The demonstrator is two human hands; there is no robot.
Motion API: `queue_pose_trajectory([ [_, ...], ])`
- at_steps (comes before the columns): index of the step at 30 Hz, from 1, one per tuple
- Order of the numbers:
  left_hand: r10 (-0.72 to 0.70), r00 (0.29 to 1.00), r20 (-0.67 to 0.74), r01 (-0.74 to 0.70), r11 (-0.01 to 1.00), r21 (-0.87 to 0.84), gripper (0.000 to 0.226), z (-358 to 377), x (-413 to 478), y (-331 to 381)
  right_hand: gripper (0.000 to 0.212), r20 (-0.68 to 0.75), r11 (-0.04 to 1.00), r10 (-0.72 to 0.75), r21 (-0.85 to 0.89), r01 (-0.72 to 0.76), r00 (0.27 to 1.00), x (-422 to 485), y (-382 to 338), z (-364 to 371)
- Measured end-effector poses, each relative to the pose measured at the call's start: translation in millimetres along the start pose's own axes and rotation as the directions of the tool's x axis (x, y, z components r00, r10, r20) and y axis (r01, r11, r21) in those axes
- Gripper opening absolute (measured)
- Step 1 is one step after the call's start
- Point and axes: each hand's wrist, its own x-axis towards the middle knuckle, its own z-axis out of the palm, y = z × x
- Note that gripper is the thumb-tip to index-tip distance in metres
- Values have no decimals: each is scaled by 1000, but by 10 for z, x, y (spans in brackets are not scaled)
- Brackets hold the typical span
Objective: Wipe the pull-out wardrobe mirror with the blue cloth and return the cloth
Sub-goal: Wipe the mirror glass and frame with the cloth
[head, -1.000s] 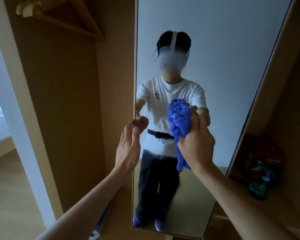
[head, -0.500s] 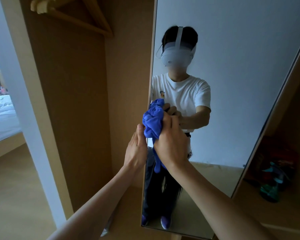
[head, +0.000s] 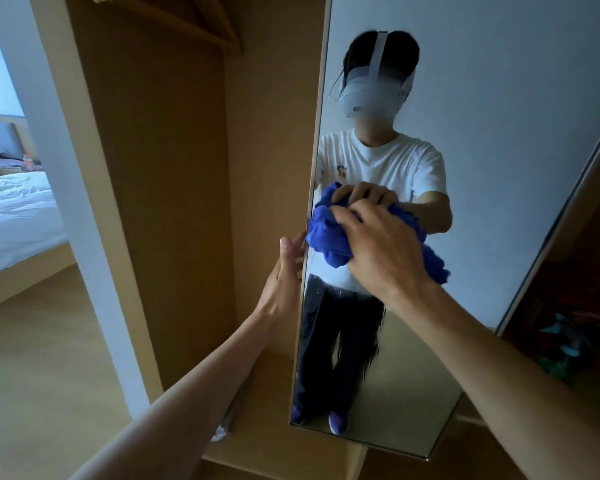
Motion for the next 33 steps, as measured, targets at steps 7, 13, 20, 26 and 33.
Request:
queue_pose_trajectory([
  [7,17,1000,-7,-17,1000,-16,55,37,44,-133,61,78,974,-83,-206,97,993,-140,-85,53],
  [13,-18,999,-26,16,997,-71,70,32,79,-211,49,59,979,-85,-179,94,995,-347,-275,364],
  [20,-144,987,-74,135,984,-113,65,46,53,-319,55,198,979,-125,-133,153,972,-704,-341,708],
  [26,-162,985,-60,160,987,-31,73,64,26,-423,51,275,972,-152,-131,194,949,-798,-359,772],
  [33,-200,979,-29,200,979,-27,69,98,-199,-608,46,195,990,-113,-64,128,974,-681,-222,548],
])
